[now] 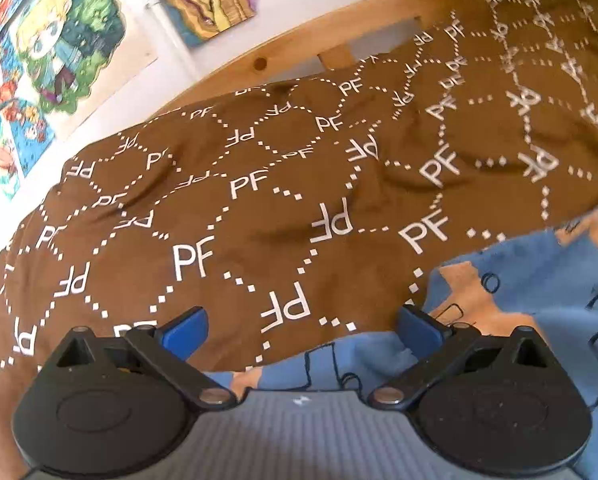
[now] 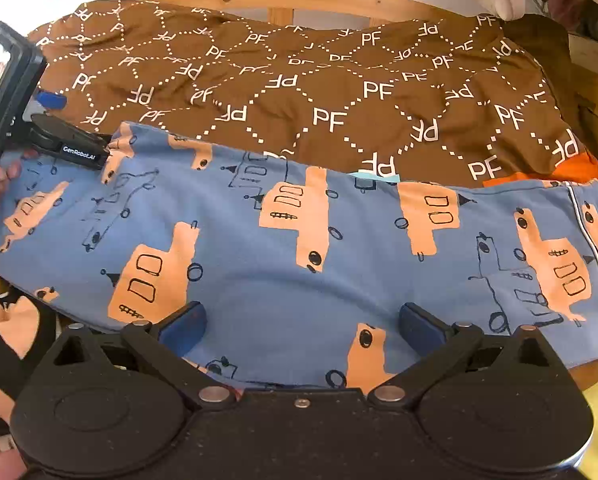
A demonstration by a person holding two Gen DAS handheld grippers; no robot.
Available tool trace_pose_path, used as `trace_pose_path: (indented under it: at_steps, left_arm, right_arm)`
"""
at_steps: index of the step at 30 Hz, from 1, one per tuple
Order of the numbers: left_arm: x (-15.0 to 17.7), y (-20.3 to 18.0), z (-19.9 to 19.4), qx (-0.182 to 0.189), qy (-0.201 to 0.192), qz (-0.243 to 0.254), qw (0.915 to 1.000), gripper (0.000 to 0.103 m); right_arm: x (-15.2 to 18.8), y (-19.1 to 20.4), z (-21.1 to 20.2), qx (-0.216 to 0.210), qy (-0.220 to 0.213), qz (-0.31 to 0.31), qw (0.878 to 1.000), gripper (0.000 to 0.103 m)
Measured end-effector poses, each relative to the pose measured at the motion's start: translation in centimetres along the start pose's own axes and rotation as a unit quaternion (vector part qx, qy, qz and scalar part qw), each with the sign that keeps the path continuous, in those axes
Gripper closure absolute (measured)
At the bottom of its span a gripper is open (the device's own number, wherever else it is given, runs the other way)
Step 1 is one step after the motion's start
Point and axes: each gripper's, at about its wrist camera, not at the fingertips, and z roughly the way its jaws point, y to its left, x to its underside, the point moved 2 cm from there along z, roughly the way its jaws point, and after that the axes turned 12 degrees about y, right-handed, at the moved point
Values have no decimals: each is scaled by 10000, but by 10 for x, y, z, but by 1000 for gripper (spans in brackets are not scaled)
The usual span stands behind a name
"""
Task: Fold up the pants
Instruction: 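Grasp the pant cuff edge with the right gripper while the left gripper grasps nearby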
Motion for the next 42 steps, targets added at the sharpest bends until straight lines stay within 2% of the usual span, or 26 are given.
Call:
trace_pose_path:
  at_steps: [3, 5, 7, 9, 11, 13, 16, 18, 20, 25, 27, 29, 30, 32, 34, 37, 39, 40, 41, 42]
  left_arm:
    - [-5, 4, -15, 75, -81, -125, 9999, 0]
    - [-7, 0, -26, 264, -204, -176, 9993, 0]
    - [-15, -10, -39, 684, -273, -182, 9971, 0]
    - [-25, -31, -54, 1242, -365, -137, 9915, 0]
    - [-38, -57, -67, 1874, -479, -33, 9811, 0]
    - [-55, -90, -78, 2521, -538, 133, 9661, 0]
    - [-82, -136, -96, 3307, -880, 352, 9390, 0]
    - [-101, -167, -103, 3635, -1024, 582, 9241, 0]
    - [-119, -191, -102, 3843, -1050, 774, 9139, 0]
    - [-141, -241, -93, 4132, -945, 1185, 8979, 0]
    - [-141, -256, -89, 4101, -950, 1373, 8966, 0]
    - [-137, -271, -82, 3908, -881, 1545, 9031, 0]
    - [-136, -274, -78, 3885, -830, 1543, 9047, 0]
    - [-134, -275, -74, 4048, -719, 1330, 9018, 0]
    - [-133, -272, -70, 4158, -637, 1244, 8987, 0]
    - [-135, -268, -72, 4058, -530, 1290, 9033, 0]
    - [-139, -261, -75, 3921, -381, 1239, 9108, 0]
    - [-139, -256, -78, 3855, -282, 1201, 9144, 0]
    - [-143, -254, -82, 3836, -162, 1165, 9160, 0]
    - [-145, -248, -84, 3933, 14, 1092, 9129, 0]
  right_arm:
    - [6, -10, -19, -207, -318, 212, 9991, 1]
    - [13, -25, -35, -181, -605, 509, 9967, 1]
    - [18, -44, -49, 70, -807, 915, 9925, 1]
    - [24, -69, -61, 344, -977, 1457, 9839, 1]
    - [31, -94, -72, 639, -1115, 2019, 9709, 1]
    - [38, -117, -79, 793, -1212, 2476, 9580, 1]
    - [46, -145, -79, 499, -1250, 2888, 9479, 3]
    - [50, -155, -77, 294, -1272, 3009, 9447, 6]
    - [51, -159, -75, 248, -1267, 2991, 9455, 9]
    - [46, -161, -67, 299, -1222, 2854, 9501, 11]
    - [44, -165, -65, 256, -1233, 2913, 9483, 11]
    - [43, -168, -63, 199, -1254, 2992, 9457, 14]
    - [43, -169, -62, 197, -1248, 3039, 9443, 19]
    - [44, -172, -60, 202, -1219, 3216, 9388, 33]
    - [47, -176, -57, 174, -1178, 3441, 9314, 56]
    - [53, -185, -56, 178, -1144, 3760, 9193, 78]
    - [54, -187, -57, 149, -1164, 3830, 9163, 79]
    - [54, -185, -59, 192, -1176, 3773, 9184, 81]
    - [52, -180, -60, 314, -1176, 3609, 9246, 82]
    - [49, -174, -61, 472, -1179, 3388, 9323, 83]
